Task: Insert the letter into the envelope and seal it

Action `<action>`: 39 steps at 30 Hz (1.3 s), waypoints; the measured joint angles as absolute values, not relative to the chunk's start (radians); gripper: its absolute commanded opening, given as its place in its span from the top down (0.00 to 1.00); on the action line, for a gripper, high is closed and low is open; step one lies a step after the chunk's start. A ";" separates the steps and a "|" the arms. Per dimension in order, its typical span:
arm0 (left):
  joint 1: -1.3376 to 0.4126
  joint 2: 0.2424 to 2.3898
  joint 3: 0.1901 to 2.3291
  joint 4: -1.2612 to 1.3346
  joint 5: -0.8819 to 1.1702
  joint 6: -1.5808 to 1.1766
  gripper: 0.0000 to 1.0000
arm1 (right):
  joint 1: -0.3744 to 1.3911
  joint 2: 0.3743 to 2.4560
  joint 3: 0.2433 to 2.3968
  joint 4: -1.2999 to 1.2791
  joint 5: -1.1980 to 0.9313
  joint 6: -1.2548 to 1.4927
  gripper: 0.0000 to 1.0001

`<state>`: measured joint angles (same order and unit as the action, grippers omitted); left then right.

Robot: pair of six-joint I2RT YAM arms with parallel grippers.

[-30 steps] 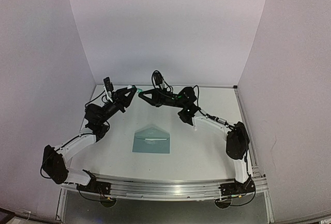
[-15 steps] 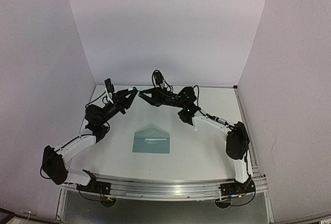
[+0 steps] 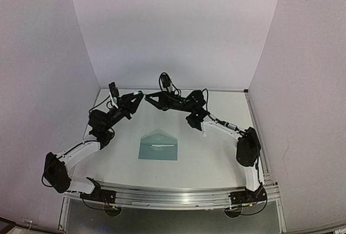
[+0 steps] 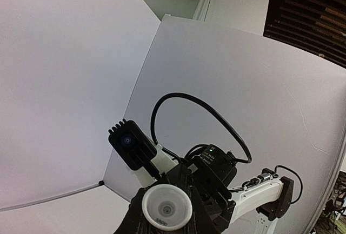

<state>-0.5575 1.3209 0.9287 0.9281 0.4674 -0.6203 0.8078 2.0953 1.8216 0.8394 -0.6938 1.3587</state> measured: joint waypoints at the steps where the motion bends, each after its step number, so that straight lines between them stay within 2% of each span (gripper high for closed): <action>1: -0.558 1.321 0.929 0.930 0.467 -0.620 0.94 | 0.808 2.095 1.822 0.839 -0.693 1.358 1.00; 4: -0.559 1.321 0.929 0.923 0.453 -0.620 0.55 | 0.807 2.095 1.821 0.832 -0.689 1.353 1.00; 7: -0.561 1.321 0.920 0.903 0.430 -0.598 0.21 | 0.805 2.092 1.803 0.822 -0.671 1.351 1.00; 9: -0.561 1.320 0.908 0.886 0.410 -0.583 0.04 | 0.802 2.085 1.766 0.810 -0.658 1.351 1.00; 10: -0.561 1.319 0.900 0.877 0.402 -0.577 0.01 | 0.801 2.081 1.745 0.801 -0.652 1.351 1.00; 16: -0.560 1.294 0.853 0.818 0.374 -0.535 0.00 | 0.775 2.039 1.619 0.697 -0.607 1.326 1.00; 19: -0.556 1.271 0.842 0.787 0.355 -0.507 0.00 | 0.757 1.998 1.609 0.531 -0.572 1.271 1.00; 22: -0.552 1.239 0.834 0.738 0.324 -0.445 0.00 | 0.735 1.944 1.691 0.109 -0.456 1.127 1.00; 26: -0.548 1.188 0.822 0.631 0.262 -0.331 0.00 | 0.705 1.956 2.031 -0.599 -0.191 0.900 1.00; 28: -0.547 1.171 0.813 0.576 0.235 -0.285 0.00 | 0.688 1.972 2.172 -0.840 -0.091 0.819 1.00; 31: -0.545 1.161 0.800 0.500 0.224 -0.235 0.00 | 0.655 2.007 2.275 -1.055 0.010 0.730 1.00; 34: -0.544 1.161 0.789 0.442 0.226 -0.214 0.01 | 0.621 2.046 2.261 -1.175 0.063 0.674 1.00; 39: -0.544 1.161 0.783 0.378 0.247 -0.198 0.01 | 0.523 2.089 2.097 -1.271 0.095 0.593 1.00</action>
